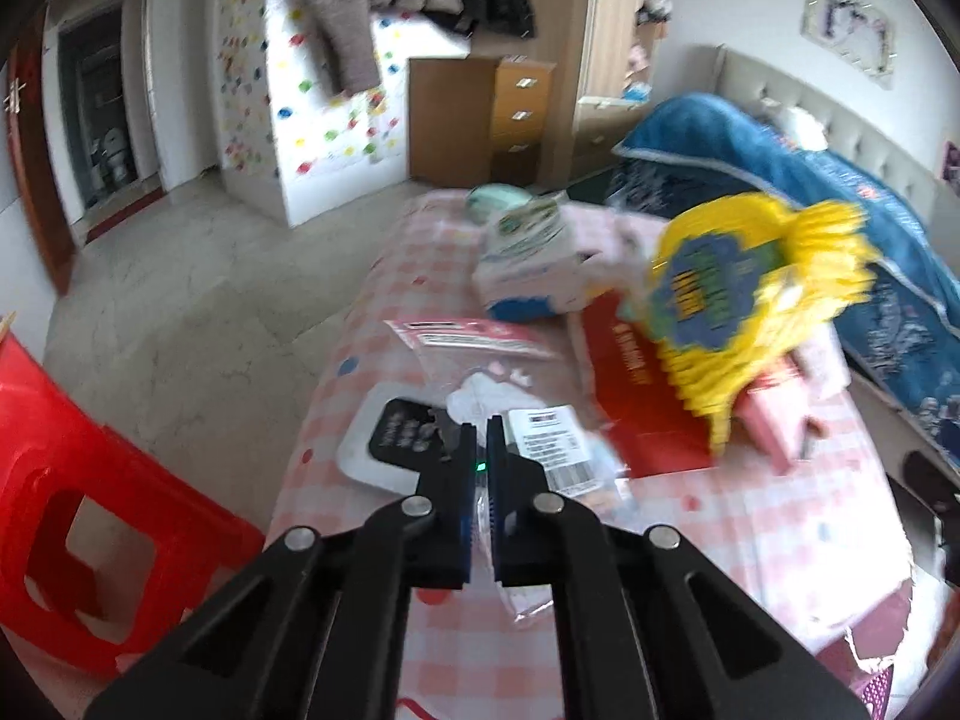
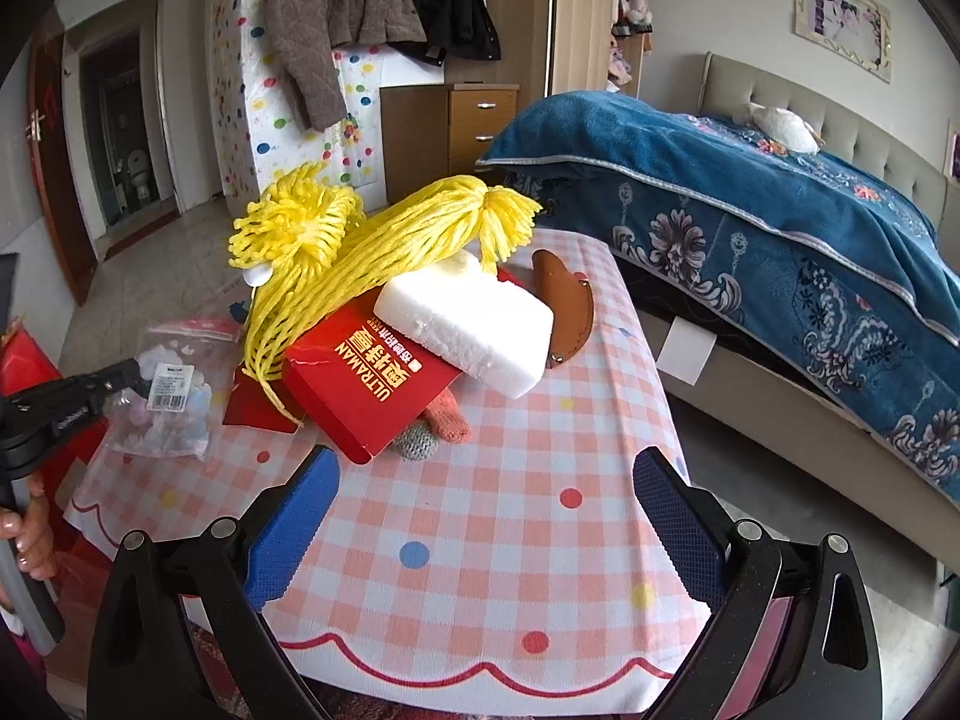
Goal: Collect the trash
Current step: 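Grasp the clear plastic bag with the left tool while the right tool approaches the yellow mesh net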
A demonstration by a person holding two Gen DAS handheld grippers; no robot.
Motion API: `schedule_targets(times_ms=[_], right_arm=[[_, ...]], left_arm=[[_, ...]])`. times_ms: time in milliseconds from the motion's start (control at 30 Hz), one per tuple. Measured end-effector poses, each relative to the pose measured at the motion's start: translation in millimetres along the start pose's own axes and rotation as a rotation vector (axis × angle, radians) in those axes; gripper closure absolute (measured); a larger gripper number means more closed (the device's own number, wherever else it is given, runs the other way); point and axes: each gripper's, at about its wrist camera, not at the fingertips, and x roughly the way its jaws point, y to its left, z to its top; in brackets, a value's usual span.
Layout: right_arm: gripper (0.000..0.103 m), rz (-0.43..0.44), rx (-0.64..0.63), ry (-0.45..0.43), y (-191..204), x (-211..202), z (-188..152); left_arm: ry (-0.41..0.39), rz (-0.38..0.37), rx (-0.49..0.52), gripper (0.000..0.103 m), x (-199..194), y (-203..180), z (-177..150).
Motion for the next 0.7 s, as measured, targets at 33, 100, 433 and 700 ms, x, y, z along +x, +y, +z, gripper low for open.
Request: schedule_targets(times_ms=[33,100,433,700], right_arm=[[0.006,-0.001,0.001,-0.002,-1,-3,-1],[0.006,0.0,0.003,-0.008,-1,-7,-2],[0.008,0.037,0.026,-0.033,-1,-22,-3],[0.053,0.135,0.005,-0.081,17,-27,28]], left_arm=[[-0.016,-0.02,0.002,0.101,-9,-2,0],[-0.032,-0.037,0.006,0.101,-20,-5,-2],[-0.136,0.068,0.086,0.101,-64,-17,4],[-0.16,0.055,0.047,0.101,-62,-3,12]])
